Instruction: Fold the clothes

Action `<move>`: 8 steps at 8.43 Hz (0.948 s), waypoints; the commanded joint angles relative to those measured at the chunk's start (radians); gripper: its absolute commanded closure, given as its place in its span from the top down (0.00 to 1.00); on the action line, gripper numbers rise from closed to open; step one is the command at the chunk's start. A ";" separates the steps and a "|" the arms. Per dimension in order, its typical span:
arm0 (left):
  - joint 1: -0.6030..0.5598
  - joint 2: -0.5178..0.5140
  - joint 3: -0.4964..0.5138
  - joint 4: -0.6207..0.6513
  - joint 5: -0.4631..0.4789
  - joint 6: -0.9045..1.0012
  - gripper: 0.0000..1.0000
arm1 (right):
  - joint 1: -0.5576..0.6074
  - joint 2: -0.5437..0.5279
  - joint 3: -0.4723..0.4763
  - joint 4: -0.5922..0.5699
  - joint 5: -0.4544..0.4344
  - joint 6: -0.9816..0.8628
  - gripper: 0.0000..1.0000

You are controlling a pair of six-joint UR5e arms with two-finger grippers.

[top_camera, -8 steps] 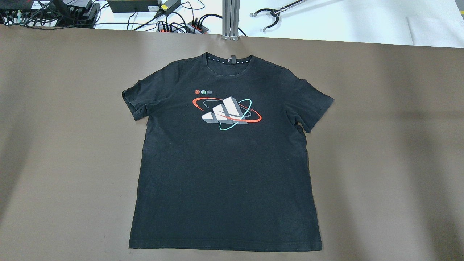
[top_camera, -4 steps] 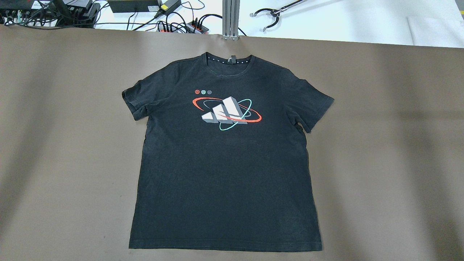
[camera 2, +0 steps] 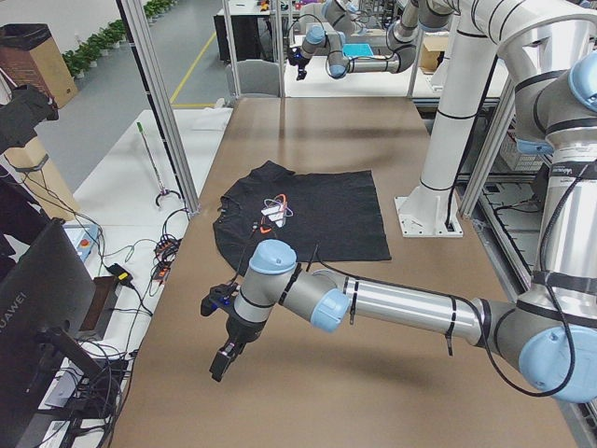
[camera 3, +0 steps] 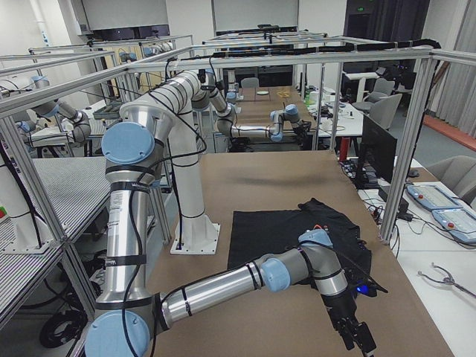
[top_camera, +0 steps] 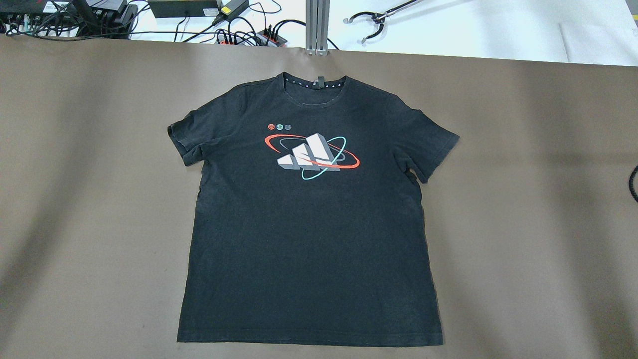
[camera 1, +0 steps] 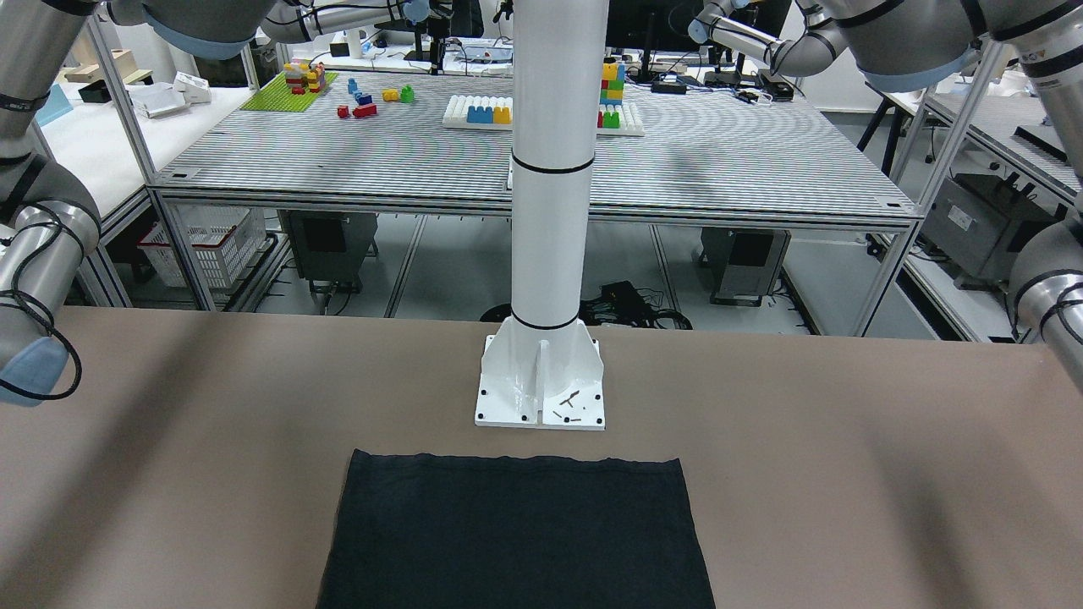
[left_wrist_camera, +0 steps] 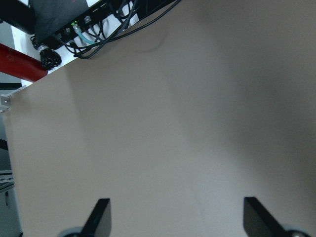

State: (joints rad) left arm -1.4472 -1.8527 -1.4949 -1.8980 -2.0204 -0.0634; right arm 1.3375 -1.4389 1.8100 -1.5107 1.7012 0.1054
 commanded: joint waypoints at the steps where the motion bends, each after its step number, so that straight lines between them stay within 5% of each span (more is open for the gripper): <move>1: 0.121 -0.087 0.045 -0.006 -0.009 -0.158 0.95 | -0.177 0.141 -0.145 0.058 0.023 0.218 0.94; 3: 0.215 -0.121 0.134 -0.137 -0.035 -0.322 0.95 | -0.257 0.215 -0.256 0.205 0.094 0.376 0.94; 5: 0.295 -0.187 0.284 -0.324 -0.061 -0.494 0.94 | -0.287 0.252 -0.287 0.222 0.115 0.408 0.94; 8: 0.401 -0.301 0.405 -0.395 -0.060 -0.610 0.94 | -0.313 0.258 -0.285 0.228 0.115 0.410 0.94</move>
State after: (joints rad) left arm -1.1064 -2.0880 -1.1742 -2.2250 -2.0793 -0.6172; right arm 1.0405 -1.1861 1.5269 -1.2876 1.8145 0.5107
